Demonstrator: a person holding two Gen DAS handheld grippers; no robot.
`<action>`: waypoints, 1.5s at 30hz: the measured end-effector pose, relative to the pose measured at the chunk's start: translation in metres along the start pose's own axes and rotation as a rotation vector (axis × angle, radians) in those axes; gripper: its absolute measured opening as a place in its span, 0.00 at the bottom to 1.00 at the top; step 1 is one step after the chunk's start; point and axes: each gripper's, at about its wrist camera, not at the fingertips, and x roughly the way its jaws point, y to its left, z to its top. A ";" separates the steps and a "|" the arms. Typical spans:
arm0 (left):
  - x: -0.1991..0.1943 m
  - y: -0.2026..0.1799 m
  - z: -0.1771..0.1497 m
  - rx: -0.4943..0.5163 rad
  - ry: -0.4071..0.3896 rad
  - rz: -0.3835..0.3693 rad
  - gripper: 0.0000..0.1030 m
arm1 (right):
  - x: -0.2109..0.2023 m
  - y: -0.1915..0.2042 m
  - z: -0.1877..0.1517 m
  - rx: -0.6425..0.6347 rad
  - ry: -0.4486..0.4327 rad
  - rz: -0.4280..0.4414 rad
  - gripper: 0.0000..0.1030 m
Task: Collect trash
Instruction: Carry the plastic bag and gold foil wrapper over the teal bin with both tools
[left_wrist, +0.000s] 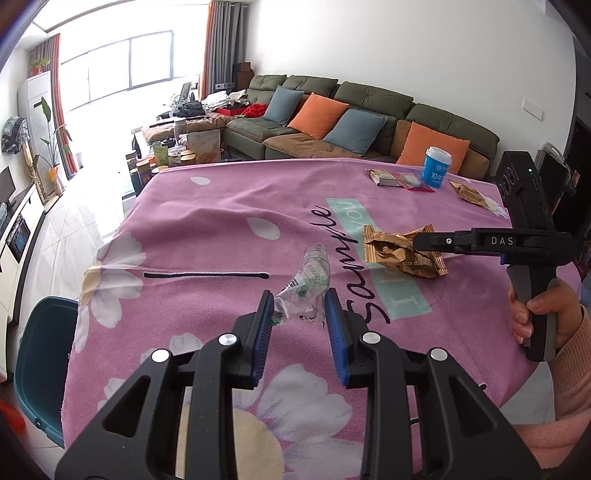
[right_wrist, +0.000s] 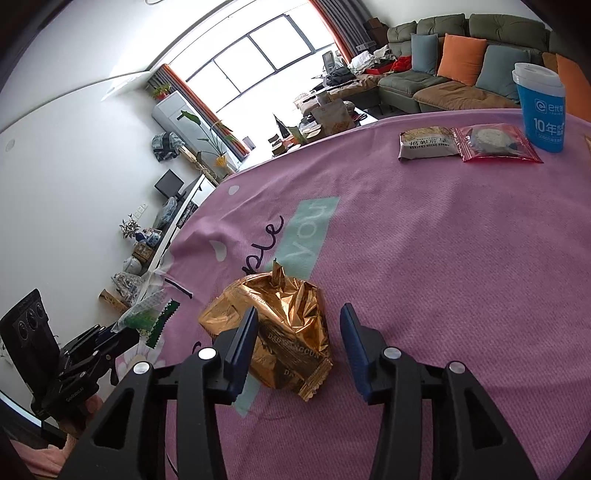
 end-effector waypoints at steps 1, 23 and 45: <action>0.001 0.000 0.000 -0.001 0.001 0.000 0.28 | 0.003 -0.002 0.000 0.009 0.011 0.010 0.43; -0.019 0.014 -0.006 -0.015 -0.030 0.064 0.28 | -0.007 0.050 -0.005 -0.063 -0.029 0.152 0.17; -0.052 0.054 -0.021 -0.090 -0.058 0.158 0.28 | 0.026 0.106 -0.005 -0.134 0.006 0.230 0.17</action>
